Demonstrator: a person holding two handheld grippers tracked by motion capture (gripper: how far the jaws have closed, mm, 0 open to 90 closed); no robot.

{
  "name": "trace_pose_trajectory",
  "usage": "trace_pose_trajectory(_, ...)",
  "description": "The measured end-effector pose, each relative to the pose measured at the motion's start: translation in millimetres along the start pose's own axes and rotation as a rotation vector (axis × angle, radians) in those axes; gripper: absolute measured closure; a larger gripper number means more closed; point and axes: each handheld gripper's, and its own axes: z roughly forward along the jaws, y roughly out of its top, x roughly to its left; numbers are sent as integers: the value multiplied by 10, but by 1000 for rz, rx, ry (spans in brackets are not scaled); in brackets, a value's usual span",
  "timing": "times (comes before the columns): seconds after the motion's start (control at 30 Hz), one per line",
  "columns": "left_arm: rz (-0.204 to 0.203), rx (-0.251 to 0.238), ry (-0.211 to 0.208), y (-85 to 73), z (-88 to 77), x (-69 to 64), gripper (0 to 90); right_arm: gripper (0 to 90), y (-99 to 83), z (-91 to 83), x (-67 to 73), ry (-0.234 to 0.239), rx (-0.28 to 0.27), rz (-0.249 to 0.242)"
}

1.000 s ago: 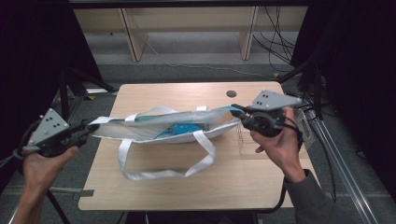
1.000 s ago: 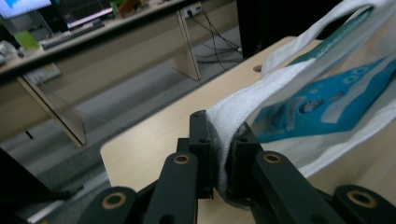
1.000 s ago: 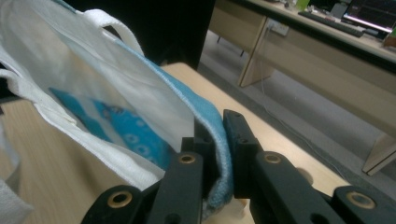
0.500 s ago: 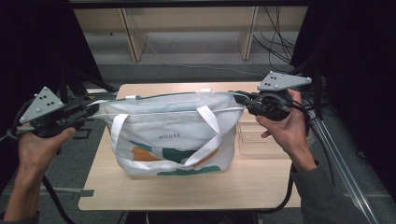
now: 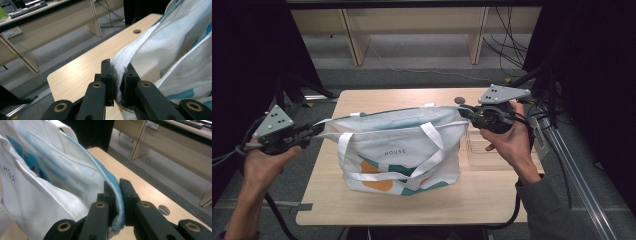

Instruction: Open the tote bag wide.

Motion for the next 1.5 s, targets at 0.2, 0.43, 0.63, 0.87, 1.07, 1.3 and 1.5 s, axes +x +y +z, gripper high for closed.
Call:
trace_pose_trajectory(0.2,-6,37,-37,-144,212,-15,821,847,-145,107,-35,-25,29,-1)
trace_pose_trajectory(0.43,-4,80,-51,-261,338,-39,819,847,-269,184,-47,-20,52,6)
trace_pose_trajectory(0.63,-4,101,-65,-333,412,-53,819,846,-346,244,-36,-16,76,25)
trace_pose_trajectory(0.87,-13,154,-79,-479,514,-94,818,846,-557,327,-22,-8,135,26)
trace_pose_trajectory(1.07,-3,206,-89,-603,678,-138,818,845,-759,404,19,-17,175,39)
trace_pose_trajectory(1.3,49,254,-146,-811,936,-227,818,845,-1028,495,91,-28,211,52)
trace_pose_trajectory(1.5,61,345,-194,-1030,1131,-304,818,845,-1280,607,159,-15,259,65)
